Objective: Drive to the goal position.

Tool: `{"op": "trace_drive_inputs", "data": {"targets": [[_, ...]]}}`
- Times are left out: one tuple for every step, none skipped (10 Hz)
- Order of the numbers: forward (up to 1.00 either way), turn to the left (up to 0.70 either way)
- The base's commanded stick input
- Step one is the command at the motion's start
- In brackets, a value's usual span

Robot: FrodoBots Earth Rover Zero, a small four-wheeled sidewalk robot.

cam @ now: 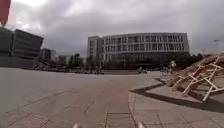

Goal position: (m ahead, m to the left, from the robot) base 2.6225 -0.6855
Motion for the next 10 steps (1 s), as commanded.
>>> {"op": "trace_drive_inputs", "data": {"targets": [[0.45,-0.16],[0.45,-0.21],[0.45,-0.26],[0.45,-0.27],[0.45,-0.27],[0.45,-0.27],[0.45,-0.27],[0.45,-0.27],[0.45,-0.27],[0.45,-0.24]]}}
